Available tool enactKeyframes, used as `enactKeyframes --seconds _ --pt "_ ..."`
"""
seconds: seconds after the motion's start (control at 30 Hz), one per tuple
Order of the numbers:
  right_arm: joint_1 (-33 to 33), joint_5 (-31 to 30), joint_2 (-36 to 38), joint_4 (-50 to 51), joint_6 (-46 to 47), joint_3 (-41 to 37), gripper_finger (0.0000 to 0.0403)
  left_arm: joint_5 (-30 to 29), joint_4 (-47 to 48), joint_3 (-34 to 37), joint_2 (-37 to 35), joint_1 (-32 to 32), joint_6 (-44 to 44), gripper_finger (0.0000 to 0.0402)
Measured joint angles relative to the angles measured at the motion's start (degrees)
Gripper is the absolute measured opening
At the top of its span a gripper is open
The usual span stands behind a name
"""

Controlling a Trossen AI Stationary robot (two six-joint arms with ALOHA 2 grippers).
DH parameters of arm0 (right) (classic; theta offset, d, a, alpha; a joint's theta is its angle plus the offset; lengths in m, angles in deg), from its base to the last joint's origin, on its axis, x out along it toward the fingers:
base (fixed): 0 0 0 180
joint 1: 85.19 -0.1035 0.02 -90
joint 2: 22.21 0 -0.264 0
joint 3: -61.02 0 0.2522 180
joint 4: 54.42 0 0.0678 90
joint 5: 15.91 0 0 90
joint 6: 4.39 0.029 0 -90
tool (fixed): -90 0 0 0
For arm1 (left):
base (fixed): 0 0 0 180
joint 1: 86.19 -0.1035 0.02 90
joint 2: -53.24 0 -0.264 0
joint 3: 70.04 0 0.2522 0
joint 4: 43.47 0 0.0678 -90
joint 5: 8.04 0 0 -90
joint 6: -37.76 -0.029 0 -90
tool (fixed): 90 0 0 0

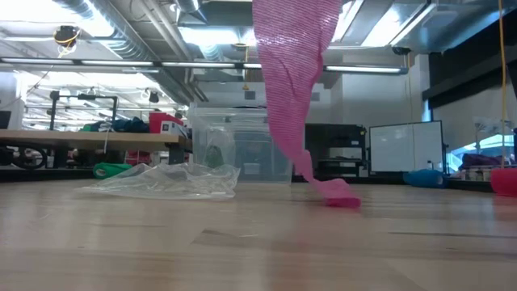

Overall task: Roll bandage
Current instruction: Roll the pink bandage

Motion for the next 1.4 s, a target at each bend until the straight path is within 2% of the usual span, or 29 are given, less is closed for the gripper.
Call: enactKeyframes --seconds 0.13,0.27,0.43,0.57,0.63,0.73,0.83,0.9,1.0,1.2,1.27,1.33,1.4 --pt "0.0 -0.38 0.0 0.25 -0.53 0.0 0.0248 -1.08 0.07 0.0 0.0 0.08 -2.04 0.0005" --pt "-0.4 -2.53 0.41 1.84 -0.77 0.52 0.0248 -6.09 0.09 0.0 0.02 1.31 -3.15 0.0004" --pt "-2.8 -13.75 2.1 13.17 -1.2 6.34 0.0248 -14.77 -1.23 0.0 -0.35 3.15 -4.6 0.0003" --pt "-4.51 -20.39 2.78 27.01 0.22 11.41 0.0248 -16.72 -4.13 0.0 -0.35 4.0 -7.64 0.0002" --pt "-4.9 -21.68 2.82 35.77 3.65 13.84 0.0248 -16.78 -4.87 -0.02 -0.36 4.17 -8.39 0.0002" --pt "-4.74 -21.3 2.93 48.84 16.08 15.21 0.0248 -16.92 -4.65 -0.02 -0.35 4.3 -8.79 0.0002" --pt "-4.66 -21.26 3.77 54.67 25.96 10.71 0.0248 -16.95 -4.85 -0.02 -0.36 4.3 -8.77 0.0002" --pt "-4.76 -23.32 4.54 50.87 27.22 4.6 0.0248 -16.95 -5.16 -0.02 -0.36 4.3 -8.68 0.0002" --pt "-4.71 -21.81 6.22 36.54 24.68 -5.87 0.0248 -16.95 -7.91 -0.02 -0.35 4.3 -9.56 0.0003" --pt "1.11 -9.82 7.97 -0.29 12.51 -23.97 0.0248 -15.9 -12.59 -0.02 -0.37 4.3 -15.22 0.0002" --pt "4.07 -3.43 7.87 -13.2 9.02 -28.02 0.0248 -14.81 -13.03 -0.02 -0.37 4.24 -15.94 0.0002" --pt "7.31 3.88 6.87 -22.35 7.58 -31.07 0.0248 -14.28 -13.17 -0.02 -0.37 3.82 -16.41 0.0004" --pt "9.76 8.37 5.57 -26.63 7.53 -32.76 0.0248 -14.29 -13.27 -0.02 -0.37 3.78 -16.41 0.0005"
